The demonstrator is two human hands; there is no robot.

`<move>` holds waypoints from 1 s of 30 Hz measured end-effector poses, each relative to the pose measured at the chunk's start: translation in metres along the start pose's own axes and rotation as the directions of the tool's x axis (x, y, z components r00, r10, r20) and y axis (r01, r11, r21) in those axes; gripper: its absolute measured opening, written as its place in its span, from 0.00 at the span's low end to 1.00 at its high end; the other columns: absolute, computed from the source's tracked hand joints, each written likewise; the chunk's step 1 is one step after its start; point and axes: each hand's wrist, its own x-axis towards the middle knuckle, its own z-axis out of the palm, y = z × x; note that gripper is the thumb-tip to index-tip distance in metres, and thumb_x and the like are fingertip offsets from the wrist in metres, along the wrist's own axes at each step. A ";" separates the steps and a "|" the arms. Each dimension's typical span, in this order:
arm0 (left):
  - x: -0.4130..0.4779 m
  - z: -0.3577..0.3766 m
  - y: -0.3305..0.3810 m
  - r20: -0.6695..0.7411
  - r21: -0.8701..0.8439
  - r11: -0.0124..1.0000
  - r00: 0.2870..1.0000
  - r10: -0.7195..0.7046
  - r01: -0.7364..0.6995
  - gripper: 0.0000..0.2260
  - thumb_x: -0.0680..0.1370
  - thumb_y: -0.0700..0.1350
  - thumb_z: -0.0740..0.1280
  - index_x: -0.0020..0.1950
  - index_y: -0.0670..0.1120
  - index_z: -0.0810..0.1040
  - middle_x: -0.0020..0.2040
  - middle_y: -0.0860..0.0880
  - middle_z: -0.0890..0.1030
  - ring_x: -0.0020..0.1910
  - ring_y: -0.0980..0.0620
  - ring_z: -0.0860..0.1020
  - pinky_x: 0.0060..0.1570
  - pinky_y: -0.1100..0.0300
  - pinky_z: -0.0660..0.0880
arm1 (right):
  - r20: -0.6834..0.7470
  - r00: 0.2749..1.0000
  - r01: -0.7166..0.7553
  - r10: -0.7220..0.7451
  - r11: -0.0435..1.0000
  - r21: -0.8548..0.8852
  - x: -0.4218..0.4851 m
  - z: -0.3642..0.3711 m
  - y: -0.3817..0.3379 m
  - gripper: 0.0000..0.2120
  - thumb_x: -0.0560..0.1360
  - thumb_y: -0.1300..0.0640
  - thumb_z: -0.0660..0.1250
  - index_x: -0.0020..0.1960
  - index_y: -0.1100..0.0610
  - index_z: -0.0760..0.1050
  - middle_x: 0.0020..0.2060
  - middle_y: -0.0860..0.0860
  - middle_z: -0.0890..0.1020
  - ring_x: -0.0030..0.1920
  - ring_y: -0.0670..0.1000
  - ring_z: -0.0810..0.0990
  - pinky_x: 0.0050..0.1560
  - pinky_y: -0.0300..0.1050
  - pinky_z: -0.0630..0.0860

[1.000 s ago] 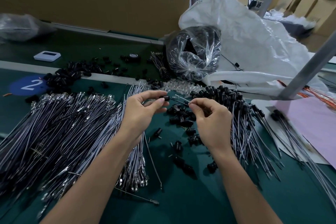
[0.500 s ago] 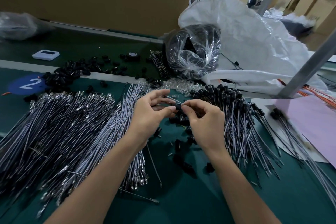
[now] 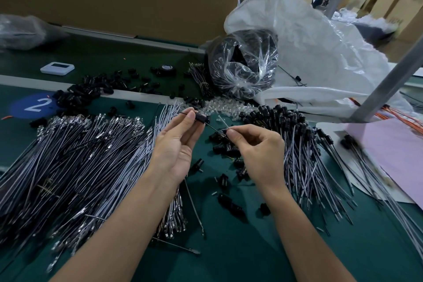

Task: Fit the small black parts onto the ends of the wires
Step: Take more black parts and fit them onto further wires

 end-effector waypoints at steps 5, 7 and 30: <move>0.000 0.001 0.003 0.000 0.000 1.000 1.000 0.017 -0.017 0.08 0.66 0.37 0.72 0.44 0.42 0.82 0.41 0.46 0.86 0.42 0.52 0.85 0.47 0.61 0.82 | 0.037 0.997 0.067 -0.063 0.991 -0.117 0.000 0.001 0.001 0.02 0.71 0.60 0.76 0.44 0.55 0.86 0.36 0.45 0.85 0.37 0.41 0.81 0.39 0.30 0.74; -0.001 0.002 0.003 0.008 -0.001 1.000 1.000 0.022 -0.022 0.09 0.66 0.36 0.71 0.46 0.42 0.82 0.41 0.46 0.86 0.42 0.52 0.85 0.46 0.62 0.82 | 0.039 0.996 0.085 -0.080 0.986 -0.143 0.000 0.001 0.001 0.02 0.71 0.60 0.76 0.43 0.55 0.86 0.36 0.45 0.85 0.37 0.40 0.80 0.39 0.29 0.73; -0.009 0.008 -0.012 0.170 0.147 0.985 0.983 0.068 -0.093 0.15 0.67 0.37 0.71 0.52 0.38 0.80 0.44 0.44 0.85 0.44 0.51 0.85 0.44 0.64 0.80 | 0.008 0.994 0.111 -0.110 0.988 -0.110 0.000 0.002 0.001 0.03 0.71 0.59 0.76 0.44 0.55 0.86 0.35 0.43 0.84 0.37 0.41 0.81 0.39 0.30 0.73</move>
